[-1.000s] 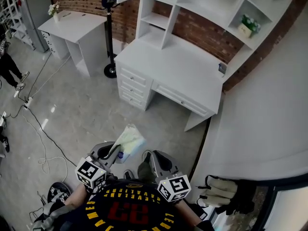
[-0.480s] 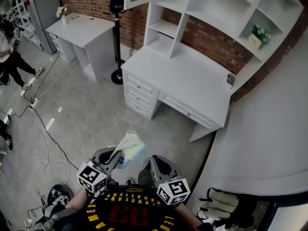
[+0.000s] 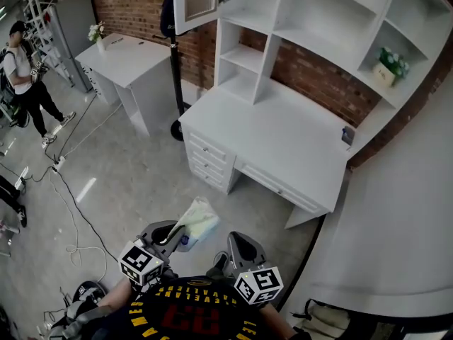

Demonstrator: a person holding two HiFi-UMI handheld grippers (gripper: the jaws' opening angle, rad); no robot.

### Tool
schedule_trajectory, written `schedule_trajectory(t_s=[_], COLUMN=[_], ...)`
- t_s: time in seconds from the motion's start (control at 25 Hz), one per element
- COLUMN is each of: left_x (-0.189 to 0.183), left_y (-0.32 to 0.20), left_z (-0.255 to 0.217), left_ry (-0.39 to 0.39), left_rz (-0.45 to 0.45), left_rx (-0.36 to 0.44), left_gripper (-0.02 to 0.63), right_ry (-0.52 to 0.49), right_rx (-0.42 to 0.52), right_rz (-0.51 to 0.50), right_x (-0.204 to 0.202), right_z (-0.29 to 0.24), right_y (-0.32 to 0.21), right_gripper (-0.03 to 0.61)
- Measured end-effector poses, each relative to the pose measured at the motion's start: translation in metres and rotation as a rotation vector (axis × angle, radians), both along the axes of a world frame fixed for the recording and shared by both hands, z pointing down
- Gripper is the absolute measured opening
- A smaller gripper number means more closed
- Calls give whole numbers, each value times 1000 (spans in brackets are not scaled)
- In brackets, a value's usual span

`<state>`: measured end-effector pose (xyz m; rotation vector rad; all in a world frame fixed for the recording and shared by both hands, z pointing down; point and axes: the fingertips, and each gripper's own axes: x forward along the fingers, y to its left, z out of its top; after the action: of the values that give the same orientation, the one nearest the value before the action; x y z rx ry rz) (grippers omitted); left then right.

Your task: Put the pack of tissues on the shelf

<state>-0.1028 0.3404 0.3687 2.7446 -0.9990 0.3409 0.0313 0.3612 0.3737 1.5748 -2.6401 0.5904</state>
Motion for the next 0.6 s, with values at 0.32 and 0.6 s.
schedule_trajectory(t_s=[0.32,0.6], left_x=[44,71], left_y=[-48,-82], left_z=[-7,-4], left_ry=[-42,-58], left_rz=[-2,-26], left_rx=[13,3], left_gripper=[29,29], right_ry=[-49,-60], right_rx=[0,-25], right_rz=[13,-9], right_x=[46,72], right_z=[4,13], right_y=[-52,-89], right_gripper=[9,9])
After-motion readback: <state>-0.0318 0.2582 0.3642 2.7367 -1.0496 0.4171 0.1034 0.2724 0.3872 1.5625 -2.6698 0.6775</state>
